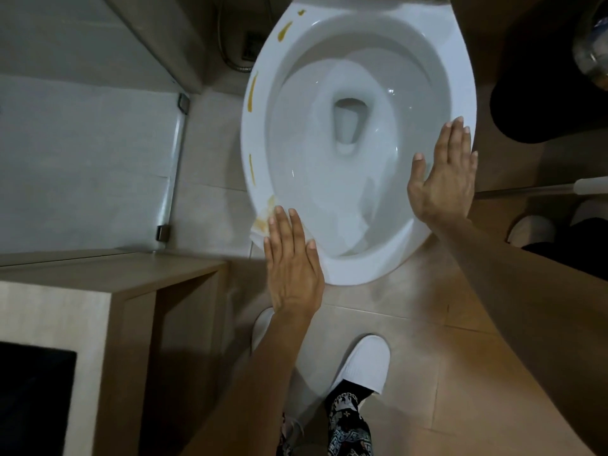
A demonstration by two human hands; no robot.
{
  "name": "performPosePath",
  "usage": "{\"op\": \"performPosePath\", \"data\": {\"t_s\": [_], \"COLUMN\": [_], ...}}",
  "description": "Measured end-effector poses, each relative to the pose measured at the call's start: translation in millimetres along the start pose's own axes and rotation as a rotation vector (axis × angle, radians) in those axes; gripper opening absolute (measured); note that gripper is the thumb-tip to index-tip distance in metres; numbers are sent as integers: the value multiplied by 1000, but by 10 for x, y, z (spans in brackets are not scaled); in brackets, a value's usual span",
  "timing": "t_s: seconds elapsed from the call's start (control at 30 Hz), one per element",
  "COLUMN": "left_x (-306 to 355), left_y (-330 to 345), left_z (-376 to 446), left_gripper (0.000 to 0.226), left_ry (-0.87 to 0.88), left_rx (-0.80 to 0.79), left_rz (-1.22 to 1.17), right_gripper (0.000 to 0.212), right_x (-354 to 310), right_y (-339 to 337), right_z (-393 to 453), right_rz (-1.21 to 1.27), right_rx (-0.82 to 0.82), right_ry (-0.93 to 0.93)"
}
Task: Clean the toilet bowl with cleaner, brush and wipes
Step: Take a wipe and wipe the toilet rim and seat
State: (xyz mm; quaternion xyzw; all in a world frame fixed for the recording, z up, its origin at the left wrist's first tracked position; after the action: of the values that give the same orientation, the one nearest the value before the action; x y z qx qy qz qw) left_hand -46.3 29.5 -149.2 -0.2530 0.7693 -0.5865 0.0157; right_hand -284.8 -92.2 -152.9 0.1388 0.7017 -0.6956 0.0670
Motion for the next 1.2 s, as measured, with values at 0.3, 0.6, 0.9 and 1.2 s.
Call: {"op": "performPosePath", "data": {"t_s": [0.3,0.6,0.9,1.2], "left_x": [-137,-157,-217,-137], "left_y": [-18,-210,-166,-352], "left_z": [-168,485,337,964], "left_gripper": [57,58,57,58], "left_ry": [74,267,276,290], "left_rx": [-47,-55,-79,-40], "left_rz": [-78,15,43,41], "right_gripper": [65,66,70,71], "right_x": [2,14,16,12], "right_y": [6,27,38,34], "right_z": [2,4,-6,-8], "right_rz": [3,-37,-55,-75], "right_rx": [9,9,-13,-41], "right_ry": [1,-16,-25,-26]}}
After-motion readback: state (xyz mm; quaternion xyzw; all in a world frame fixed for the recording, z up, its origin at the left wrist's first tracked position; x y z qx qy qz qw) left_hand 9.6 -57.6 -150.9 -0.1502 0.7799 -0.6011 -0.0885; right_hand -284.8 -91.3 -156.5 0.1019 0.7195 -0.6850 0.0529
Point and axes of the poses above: each hand's wrist, its own z-axis towards the middle knuckle, its own y-axis out of the palm, x = y × z, the point moved 4 cm from there along z, towards the middle knuckle, and after that the axes turned 11 degrees about -y, right-handed, at the moved point
